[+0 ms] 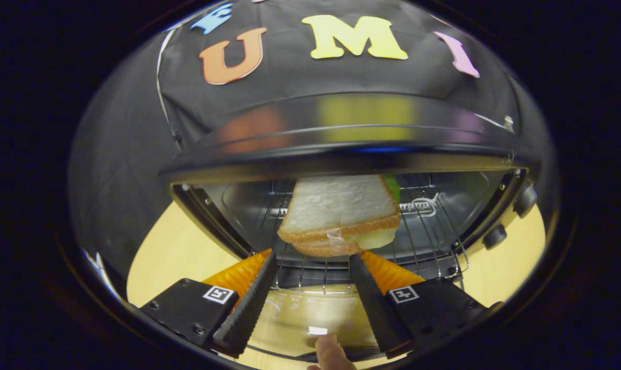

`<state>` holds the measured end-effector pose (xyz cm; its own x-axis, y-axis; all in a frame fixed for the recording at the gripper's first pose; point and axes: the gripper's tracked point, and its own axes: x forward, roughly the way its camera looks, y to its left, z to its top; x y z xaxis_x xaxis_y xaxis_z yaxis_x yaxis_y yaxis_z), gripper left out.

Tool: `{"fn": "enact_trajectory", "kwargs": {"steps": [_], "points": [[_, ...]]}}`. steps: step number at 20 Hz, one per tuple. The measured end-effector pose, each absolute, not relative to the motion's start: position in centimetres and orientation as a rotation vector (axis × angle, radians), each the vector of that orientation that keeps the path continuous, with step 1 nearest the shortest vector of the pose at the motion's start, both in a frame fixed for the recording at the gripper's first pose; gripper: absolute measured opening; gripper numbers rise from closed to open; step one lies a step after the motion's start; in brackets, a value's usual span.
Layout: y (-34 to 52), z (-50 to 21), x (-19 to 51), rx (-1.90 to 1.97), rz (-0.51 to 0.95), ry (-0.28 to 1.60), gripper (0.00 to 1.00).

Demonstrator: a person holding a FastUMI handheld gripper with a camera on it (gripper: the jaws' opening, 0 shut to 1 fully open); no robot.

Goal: Open the toaster oven, put the food inside, and close the toaster oven door.

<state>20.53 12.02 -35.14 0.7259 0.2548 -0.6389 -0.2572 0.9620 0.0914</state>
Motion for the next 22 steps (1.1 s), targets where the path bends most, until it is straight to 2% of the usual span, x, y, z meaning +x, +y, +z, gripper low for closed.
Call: {"fn": "enact_trajectory", "kwargs": {"steps": [8, 12, 18, 22], "points": [[10.8, -35.4, 15.8, -0.026, 0.25, 0.727, 0.95], [9.9, -34.2, 12.8, -0.017, 0.271, 0.643, 0.94], [6.5, -34.9, 8.4, -0.178, 0.181, 0.533, 0.94], [5.5, -37.1, 6.0, -0.141, 0.156, 0.568, 0.96]]}}
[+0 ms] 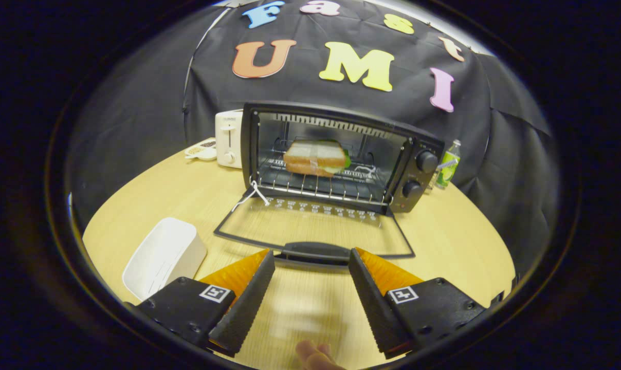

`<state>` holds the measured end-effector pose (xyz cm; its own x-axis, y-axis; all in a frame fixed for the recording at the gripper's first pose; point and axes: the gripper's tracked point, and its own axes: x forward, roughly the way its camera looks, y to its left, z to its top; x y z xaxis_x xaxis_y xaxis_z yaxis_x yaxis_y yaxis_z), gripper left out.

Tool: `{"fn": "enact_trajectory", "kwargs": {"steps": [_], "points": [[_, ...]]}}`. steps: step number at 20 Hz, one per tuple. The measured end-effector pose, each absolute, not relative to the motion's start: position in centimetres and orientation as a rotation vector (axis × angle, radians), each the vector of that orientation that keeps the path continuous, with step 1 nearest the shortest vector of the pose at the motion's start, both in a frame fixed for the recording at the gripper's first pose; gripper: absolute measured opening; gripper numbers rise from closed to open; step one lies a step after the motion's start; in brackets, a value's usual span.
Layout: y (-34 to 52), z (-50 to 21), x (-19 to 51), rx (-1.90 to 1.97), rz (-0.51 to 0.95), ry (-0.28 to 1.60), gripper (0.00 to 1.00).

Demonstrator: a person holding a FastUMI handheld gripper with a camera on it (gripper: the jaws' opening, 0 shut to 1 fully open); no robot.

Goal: Open the toaster oven, put the food inside, and close the toaster oven door.

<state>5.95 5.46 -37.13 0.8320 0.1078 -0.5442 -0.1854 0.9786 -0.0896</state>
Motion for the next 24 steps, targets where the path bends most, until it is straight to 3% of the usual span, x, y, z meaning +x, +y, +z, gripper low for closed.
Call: {"fn": "enact_trajectory", "kwargs": {"steps": [8, 24], "points": [[4.4, -41.2, 6.9, -0.044, 0.115, 0.692, 0.97], [4.9, -40.4, 7.1, -0.028, 0.091, 0.649, 0.95]]}}
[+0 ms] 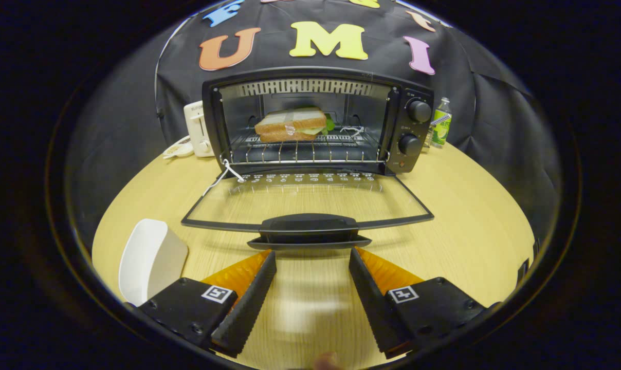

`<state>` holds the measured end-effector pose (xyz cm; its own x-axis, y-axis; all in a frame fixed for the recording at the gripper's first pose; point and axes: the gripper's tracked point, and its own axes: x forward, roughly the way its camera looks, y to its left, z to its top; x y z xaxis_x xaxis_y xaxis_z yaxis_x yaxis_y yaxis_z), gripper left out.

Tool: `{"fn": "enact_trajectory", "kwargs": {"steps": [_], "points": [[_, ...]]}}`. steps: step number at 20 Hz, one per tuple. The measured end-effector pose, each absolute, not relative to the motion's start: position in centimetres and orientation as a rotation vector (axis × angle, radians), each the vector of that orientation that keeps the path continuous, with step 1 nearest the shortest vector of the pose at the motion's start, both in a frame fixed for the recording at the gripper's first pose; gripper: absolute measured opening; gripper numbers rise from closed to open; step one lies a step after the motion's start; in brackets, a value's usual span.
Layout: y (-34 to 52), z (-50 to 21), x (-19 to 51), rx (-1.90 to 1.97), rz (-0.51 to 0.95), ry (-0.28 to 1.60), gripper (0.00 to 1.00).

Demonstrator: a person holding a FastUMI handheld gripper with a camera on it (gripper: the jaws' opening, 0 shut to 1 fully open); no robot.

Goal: Open the toaster oven, put the food inside, and close the toaster oven door.

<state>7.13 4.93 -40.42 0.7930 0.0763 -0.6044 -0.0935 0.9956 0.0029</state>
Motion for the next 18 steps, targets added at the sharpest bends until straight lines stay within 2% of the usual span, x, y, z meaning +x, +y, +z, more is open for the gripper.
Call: {"fn": "enact_trajectory", "kwargs": {"steps": [9, 18], "points": [[4.8, -33.8, 8.3, -0.009, 0.107, 0.342, 0.95], [5.3, -31.3, 9.6, -0.001, 0.119, 0.223, 0.96]]}}
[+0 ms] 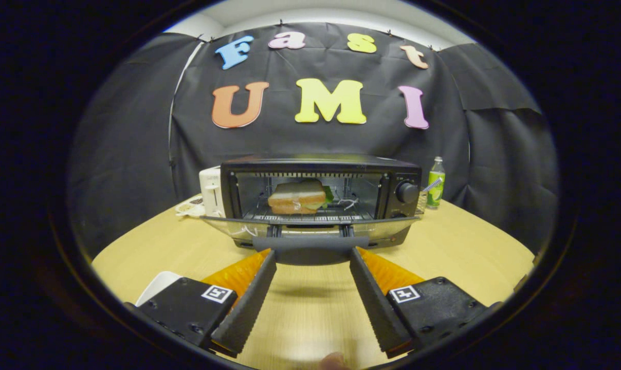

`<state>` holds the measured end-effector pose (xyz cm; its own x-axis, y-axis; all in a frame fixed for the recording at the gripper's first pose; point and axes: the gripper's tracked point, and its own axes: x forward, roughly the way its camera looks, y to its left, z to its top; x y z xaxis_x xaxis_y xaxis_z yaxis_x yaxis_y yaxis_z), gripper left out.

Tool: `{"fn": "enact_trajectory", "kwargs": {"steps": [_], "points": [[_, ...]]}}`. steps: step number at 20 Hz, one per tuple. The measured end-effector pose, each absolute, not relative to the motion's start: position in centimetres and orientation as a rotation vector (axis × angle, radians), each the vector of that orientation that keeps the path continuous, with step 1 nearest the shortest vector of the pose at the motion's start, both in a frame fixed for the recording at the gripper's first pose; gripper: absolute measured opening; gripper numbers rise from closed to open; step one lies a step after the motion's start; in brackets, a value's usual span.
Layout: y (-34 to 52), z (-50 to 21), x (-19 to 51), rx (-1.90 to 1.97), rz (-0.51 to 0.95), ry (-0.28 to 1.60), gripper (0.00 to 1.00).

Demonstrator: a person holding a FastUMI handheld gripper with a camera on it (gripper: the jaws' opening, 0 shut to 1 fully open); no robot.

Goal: Open the toaster oven, put the food inside, and close the toaster oven door.

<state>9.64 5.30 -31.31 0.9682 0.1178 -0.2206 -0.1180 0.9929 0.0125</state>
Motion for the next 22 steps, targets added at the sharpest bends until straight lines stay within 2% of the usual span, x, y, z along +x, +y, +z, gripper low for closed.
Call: {"fn": "enact_trajectory", "kwargs": {"steps": [5, 22], "points": [[5.1, -28.0, 10.8, 0.014, 0.09, 0.208, 0.96], [2.5, -10.0, -1.9, -0.019, 0.084, 0.006, 1.0]]}}
